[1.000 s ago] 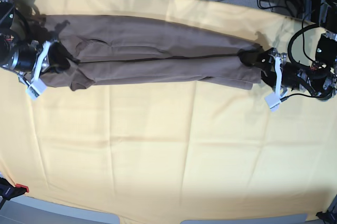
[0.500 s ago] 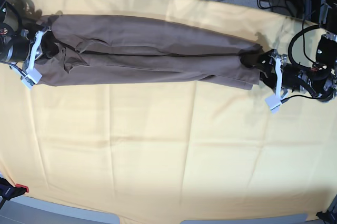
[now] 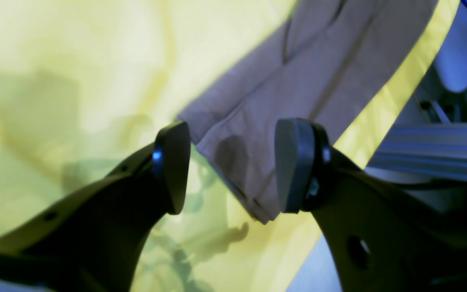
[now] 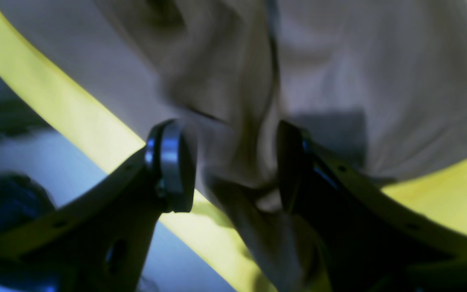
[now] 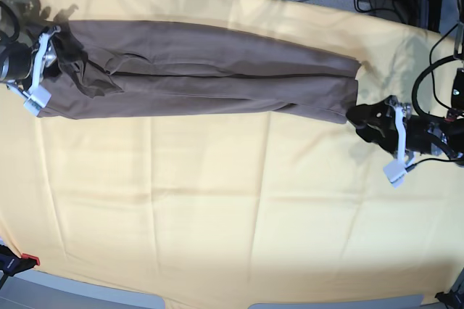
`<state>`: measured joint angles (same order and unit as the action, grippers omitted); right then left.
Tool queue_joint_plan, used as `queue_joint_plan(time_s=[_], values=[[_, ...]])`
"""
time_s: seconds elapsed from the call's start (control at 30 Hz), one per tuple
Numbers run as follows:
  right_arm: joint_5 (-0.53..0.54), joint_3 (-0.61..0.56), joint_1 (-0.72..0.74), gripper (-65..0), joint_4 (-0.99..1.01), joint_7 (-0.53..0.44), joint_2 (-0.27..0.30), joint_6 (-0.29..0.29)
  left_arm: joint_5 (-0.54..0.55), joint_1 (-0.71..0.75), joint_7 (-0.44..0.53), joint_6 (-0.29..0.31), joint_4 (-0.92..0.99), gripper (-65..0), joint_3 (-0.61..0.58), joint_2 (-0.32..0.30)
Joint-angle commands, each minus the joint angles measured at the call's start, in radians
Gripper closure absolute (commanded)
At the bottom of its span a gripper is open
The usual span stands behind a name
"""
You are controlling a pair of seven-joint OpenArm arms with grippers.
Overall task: Fold the T-shirt properly
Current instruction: 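Release the right gripper and move it to the shirt's collar end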
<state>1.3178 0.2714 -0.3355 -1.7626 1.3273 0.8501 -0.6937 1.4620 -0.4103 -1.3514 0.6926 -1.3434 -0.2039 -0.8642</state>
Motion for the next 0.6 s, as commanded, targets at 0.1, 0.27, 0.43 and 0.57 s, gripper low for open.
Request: queue_joint_plan(time_s=[0.1,0.27,0.43,0.57], values=[[0.134,0.090,0.006,-32.5,-0.012,0.069,0.034,-0.004,0.022,-0.022,-0.011,0.006,-0.011,-35.1,0.126,-0.026],[0.166,0.200,0.006,-28.8,-0.011,0.069,0.030,-0.004,0.022,-0.022,-0.011,0.006,-0.011,-35.1,0.279,-0.025],[-0.073,0.219,0.006,0.0,-0.008,-0.238,-0.050,-0.004,0.022,-0.016,-0.027,0.006,-0.011,-32.0,0.392,-0.025],[-0.373,0.215,0.006,0.0,-0.004,-0.441,-0.189,-0.004,0.022,0.006,-0.034,0.006,-0.011,-32.0,0.446,-0.022]])
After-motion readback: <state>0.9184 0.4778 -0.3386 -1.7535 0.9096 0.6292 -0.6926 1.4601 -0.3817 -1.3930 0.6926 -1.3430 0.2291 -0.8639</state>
